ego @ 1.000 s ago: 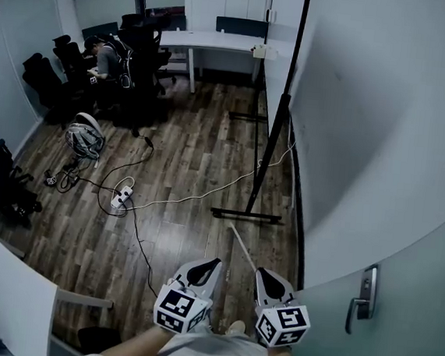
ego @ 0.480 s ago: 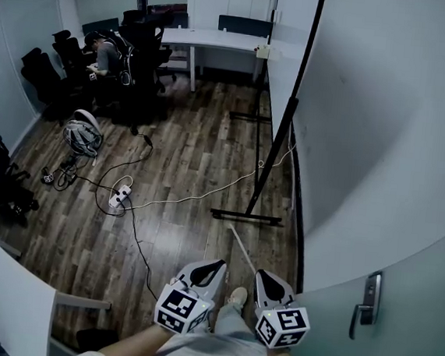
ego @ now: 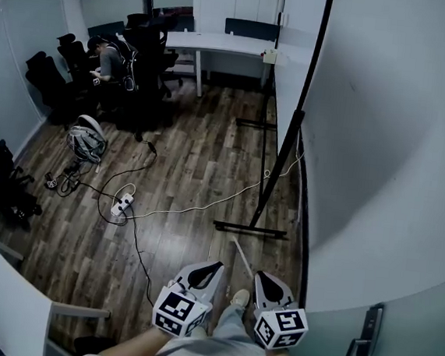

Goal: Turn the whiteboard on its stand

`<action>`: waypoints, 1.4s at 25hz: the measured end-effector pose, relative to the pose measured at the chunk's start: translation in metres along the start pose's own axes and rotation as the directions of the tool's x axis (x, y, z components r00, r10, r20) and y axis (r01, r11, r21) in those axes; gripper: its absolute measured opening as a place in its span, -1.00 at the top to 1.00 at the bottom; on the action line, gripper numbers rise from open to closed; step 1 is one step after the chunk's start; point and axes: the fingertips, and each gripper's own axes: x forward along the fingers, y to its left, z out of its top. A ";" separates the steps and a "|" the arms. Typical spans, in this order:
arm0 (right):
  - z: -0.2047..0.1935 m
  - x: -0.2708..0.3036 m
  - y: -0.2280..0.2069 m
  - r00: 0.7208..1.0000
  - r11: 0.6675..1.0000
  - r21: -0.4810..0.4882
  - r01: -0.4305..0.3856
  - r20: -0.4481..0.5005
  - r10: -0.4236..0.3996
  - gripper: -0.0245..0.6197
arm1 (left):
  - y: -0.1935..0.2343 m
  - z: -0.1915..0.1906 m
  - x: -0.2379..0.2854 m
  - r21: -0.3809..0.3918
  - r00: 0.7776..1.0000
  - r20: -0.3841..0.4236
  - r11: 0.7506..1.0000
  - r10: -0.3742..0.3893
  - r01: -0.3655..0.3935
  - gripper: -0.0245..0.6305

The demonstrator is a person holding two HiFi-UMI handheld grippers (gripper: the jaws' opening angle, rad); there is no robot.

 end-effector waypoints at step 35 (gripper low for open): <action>0.107 0.134 -0.199 0.999 0.998 -0.046 -0.032 0.032 0.034 0.90 | 0.053 0.084 0.236 -0.006 0.997 0.027 0.997 0.072 -0.072 0.89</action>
